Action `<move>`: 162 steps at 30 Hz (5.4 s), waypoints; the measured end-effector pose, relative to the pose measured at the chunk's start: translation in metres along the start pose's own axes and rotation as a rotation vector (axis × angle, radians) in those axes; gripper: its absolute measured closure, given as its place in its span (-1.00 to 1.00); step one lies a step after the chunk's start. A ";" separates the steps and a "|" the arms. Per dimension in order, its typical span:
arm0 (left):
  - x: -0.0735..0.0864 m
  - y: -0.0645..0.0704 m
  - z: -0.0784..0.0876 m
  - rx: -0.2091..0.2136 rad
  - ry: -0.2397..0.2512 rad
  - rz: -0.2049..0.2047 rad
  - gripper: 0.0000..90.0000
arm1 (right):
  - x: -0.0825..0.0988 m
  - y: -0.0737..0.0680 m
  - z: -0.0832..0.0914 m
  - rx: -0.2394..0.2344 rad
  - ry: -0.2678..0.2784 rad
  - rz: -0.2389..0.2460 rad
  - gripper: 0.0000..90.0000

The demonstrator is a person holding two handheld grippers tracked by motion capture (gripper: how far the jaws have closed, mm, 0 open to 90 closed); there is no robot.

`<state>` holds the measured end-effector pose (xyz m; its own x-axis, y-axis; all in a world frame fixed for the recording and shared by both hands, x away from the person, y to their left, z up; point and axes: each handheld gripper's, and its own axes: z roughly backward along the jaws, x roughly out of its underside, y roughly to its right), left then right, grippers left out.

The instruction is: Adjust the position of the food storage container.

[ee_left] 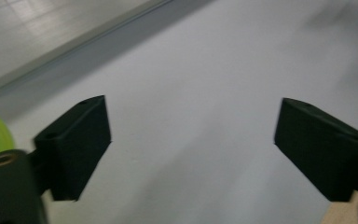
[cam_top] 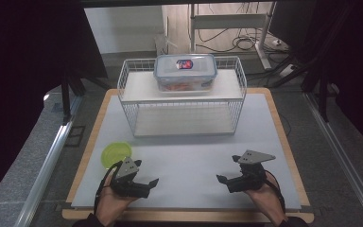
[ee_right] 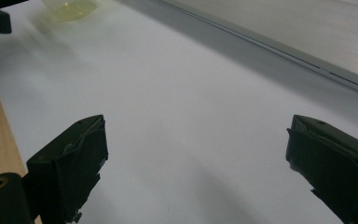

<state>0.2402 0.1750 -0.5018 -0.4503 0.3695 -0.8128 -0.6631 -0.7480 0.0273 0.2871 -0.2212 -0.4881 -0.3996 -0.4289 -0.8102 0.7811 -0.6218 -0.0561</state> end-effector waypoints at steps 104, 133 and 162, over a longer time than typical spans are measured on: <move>0.006 -0.055 -0.002 -0.069 -0.095 0.203 0.99 | 0.007 0.001 -0.013 -0.012 -0.122 0.005 -0.81; 0.021 -0.017 -0.012 0.013 -0.156 0.224 0.96 | 0.008 0.000 -0.016 -0.016 -0.133 0.010 -0.81; 0.004 -0.032 -0.053 0.032 -0.190 0.211 0.96 | 0.009 0.001 -0.017 -0.016 -0.140 0.010 -0.81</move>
<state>0.2914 0.1715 -0.5370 -0.6821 0.3067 -0.6638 -0.5602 -0.8026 0.2049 0.2924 -0.2140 -0.5053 -0.4540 -0.5229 -0.7214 0.7923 -0.6074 -0.0584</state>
